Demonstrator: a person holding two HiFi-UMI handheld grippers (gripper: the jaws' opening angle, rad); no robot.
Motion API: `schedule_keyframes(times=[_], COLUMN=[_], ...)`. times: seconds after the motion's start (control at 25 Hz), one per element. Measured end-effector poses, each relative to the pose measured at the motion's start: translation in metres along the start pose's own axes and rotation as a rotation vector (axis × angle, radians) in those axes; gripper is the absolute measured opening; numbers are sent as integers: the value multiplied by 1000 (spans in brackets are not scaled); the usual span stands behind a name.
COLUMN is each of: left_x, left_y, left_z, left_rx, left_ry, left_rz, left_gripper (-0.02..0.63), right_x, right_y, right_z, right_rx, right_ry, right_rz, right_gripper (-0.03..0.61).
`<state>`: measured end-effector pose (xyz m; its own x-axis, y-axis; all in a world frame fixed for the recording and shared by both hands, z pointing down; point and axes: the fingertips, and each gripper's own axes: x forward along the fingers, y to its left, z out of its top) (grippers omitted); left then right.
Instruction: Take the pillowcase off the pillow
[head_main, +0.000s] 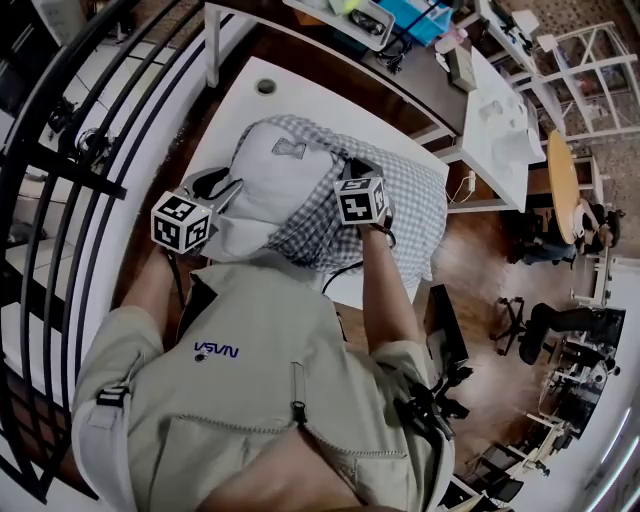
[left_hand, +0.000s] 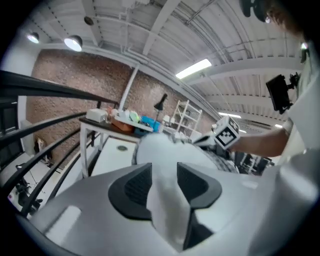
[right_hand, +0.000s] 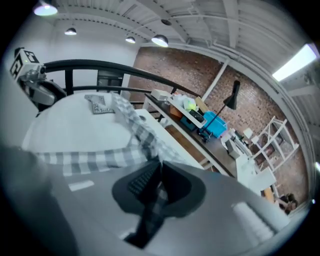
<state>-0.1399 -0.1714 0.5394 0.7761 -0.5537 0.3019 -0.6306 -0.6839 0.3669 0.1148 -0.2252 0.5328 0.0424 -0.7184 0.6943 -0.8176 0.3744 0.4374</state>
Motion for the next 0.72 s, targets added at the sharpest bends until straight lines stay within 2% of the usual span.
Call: schedule_keyframes(times=[0.08,0.16,0.24,0.36,0.44,0.48,0.56,0.64,0.72], left_x=[3,14,37,81,101,106,108,107,105], left_y=[7,12,22,37,38,36,27,19,9], left_z=[33,53,57,43,29,24,17,13,11], left_rx=[-23,-31,-13,-40,-63,-56,-23,20,78], left_ry=[-108,-133,-70,72,155,190,237,251,251], left_rz=[33,45,69,82,61,48,18,-2,-10], left_gripper=[124,123,143,265,295,285,199,117,68], right_x=[-5,-9,-14,-17,-24,-31,-48,-65,-72], right_y=[1,5,10,16,21,24,29,30,29], right_z=[4,9,15,19,25,32,56,88,120], right_rx=[31,41,42,60,85,98,119,137,154], right_ry=[-21,-36,-48,-52,-64,-83,-150,-249,-337], right_rz=[20,39,63,110,167,208,305,380,418], right_gripper=[28,28,40,69,100,116,144,144,144])
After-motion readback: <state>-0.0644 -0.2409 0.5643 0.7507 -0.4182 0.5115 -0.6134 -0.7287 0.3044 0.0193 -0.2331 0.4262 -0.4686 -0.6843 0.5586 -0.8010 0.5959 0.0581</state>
